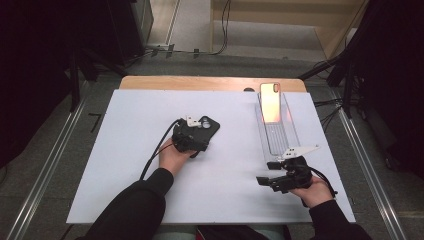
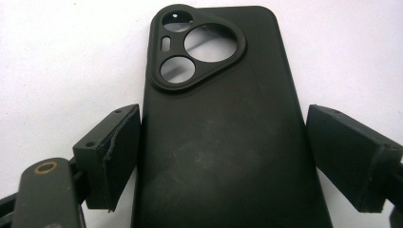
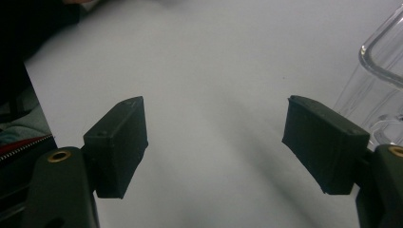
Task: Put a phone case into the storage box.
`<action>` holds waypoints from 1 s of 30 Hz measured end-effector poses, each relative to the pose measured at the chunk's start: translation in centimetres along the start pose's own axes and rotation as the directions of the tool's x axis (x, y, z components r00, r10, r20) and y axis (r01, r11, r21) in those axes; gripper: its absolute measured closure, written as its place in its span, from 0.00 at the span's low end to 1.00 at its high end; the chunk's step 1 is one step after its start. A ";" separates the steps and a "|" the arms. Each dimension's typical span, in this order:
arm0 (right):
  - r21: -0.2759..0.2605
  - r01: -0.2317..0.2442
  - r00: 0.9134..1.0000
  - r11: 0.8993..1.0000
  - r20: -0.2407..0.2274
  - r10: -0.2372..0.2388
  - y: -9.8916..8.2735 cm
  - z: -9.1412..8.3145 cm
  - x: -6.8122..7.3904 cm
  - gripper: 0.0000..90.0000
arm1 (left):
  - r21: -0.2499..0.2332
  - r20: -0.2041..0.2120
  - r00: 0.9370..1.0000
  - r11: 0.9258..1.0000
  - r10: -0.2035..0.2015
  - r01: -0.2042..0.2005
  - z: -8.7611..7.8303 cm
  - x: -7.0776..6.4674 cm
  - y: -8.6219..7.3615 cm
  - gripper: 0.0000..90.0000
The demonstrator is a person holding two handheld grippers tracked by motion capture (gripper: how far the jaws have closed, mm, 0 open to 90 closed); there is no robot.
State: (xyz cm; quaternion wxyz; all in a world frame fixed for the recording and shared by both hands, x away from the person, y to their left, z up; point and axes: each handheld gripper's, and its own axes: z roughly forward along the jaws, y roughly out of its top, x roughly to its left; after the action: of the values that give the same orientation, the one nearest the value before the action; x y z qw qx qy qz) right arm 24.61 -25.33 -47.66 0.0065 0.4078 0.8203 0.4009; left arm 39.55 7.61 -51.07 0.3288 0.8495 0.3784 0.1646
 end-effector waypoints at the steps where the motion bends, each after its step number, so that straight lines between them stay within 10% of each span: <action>1: 0.000 0.000 1.000 1.000 0.000 0.000 0.0 0.0 0.0 0.23 | 0.000 0.001 1.000 1.000 0.000 0.000 0.0 0.0 0.0 0.16; 30: -0.076 0.042 0.999 0.996 0.009 -0.042 0.0 -0.4 0.3 0.22 | 0.004 0.160 0.987 0.999 -0.036 0.035 -5.2 0.3 3.1 0.17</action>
State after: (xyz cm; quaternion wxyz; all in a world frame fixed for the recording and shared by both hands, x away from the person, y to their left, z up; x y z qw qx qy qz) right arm 24.32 -25.42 -47.27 0.0334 0.3913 0.8127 0.4304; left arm 38.66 8.50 -45.16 0.3604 0.8532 0.3661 0.0899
